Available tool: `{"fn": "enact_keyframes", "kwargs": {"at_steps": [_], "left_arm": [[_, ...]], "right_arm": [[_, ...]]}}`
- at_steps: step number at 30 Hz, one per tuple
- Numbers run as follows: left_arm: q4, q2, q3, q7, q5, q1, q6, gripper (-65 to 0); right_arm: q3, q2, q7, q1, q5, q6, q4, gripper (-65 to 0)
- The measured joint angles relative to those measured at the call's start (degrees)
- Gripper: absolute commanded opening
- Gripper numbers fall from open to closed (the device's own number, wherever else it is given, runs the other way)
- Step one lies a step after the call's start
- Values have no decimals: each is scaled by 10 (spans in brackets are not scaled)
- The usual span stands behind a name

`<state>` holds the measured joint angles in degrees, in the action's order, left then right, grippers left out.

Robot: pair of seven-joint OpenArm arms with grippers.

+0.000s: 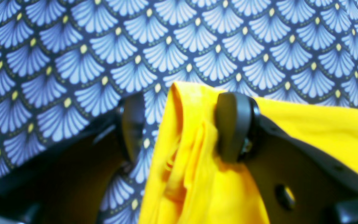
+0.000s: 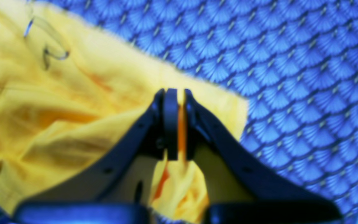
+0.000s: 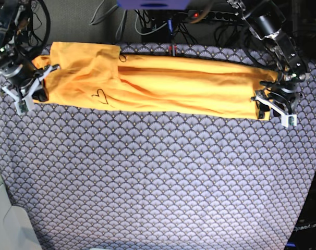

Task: Fold the T-shirt properly
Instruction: 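Grasp the strip end with the right gripper and pull it outward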

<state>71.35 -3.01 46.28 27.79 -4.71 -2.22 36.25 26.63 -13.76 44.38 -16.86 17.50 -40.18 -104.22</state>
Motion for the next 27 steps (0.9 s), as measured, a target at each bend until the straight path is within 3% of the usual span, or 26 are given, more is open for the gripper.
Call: {"fn": "enact_keyframes", "kwargs": {"at_steps": [8, 12, 19, 22, 27], "left_arm": [[0, 0, 0, 0, 0, 0, 0, -289], [0, 0, 0, 0, 0, 0, 0, -289], [0, 0, 0, 0, 0, -1, 0, -289], [0, 0, -3, 0, 0, -1, 0, -289], [0, 0, -3, 0, -2, -1, -1, -289]], "right_arm": [[1, -24, 14, 5, -1, 0, -3, -650], [4, -26, 71, -16, -5, 0, -36, -650], [26, 7, 75, -47, 1, 0, -70, -641], [33, 8, 78, -56, -5, 0, -66, -579], [32, 24, 81, -59, 0, 0, -66, -421]]}}
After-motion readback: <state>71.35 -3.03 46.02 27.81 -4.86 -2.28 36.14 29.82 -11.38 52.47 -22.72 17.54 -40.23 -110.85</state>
